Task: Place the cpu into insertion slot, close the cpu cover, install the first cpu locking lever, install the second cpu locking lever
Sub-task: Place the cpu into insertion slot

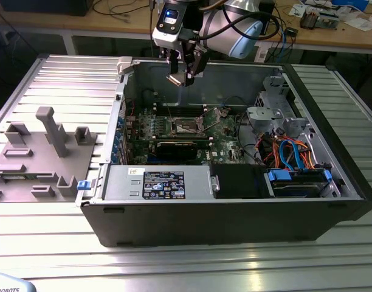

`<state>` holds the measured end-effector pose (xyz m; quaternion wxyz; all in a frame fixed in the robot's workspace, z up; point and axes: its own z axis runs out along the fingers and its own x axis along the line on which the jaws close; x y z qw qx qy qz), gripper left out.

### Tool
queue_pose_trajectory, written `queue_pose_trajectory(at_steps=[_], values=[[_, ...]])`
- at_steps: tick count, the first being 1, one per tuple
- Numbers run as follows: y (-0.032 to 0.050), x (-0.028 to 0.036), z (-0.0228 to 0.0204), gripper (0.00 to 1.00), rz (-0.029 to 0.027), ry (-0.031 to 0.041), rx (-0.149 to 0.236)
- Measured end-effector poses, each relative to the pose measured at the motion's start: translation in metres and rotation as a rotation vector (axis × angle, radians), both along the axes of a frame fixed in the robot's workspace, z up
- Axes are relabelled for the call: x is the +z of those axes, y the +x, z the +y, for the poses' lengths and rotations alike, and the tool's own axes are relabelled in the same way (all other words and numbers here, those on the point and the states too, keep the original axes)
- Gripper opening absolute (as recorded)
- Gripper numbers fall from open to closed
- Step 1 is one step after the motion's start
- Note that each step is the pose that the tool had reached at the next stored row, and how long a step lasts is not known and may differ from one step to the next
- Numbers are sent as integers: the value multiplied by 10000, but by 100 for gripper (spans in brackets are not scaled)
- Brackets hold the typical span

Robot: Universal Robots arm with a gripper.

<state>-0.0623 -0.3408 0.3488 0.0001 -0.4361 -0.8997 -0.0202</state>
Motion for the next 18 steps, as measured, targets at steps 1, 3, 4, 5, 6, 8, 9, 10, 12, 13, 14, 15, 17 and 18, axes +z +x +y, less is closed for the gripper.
queue_pose_trajectory(at_steps=[1, 3, 4, 5, 6, 8, 9, 10, 12, 13, 14, 15, 17, 18], values=[[0, 0, 0, 55, 0, 0, -6], [0, 0, 0, 55, 0, -1, -15], [0, 0, 0, 55, -1, 0, -19], [0, 0, 0, 55, 0, 0, -24], [0, 0, 0, 55, -1, 0, -29], [0, 0, 0, 55, 0, 0, -38], [0, 0, 0, 55, 0, -1, -47], [0, 0, 0, 55, 0, 0, -53], [0, 0, 0, 55, 0, 0, -64], [0, 0, 0, 55, 0, 0, -73], [0, 0, 0, 55, 0, 0, -79], [0, 0, 0, 55, 0, 0, -84], [0, 0, 0, 55, 0, 0, -97], [0, 0, 0, 55, 0, -1, -103]])
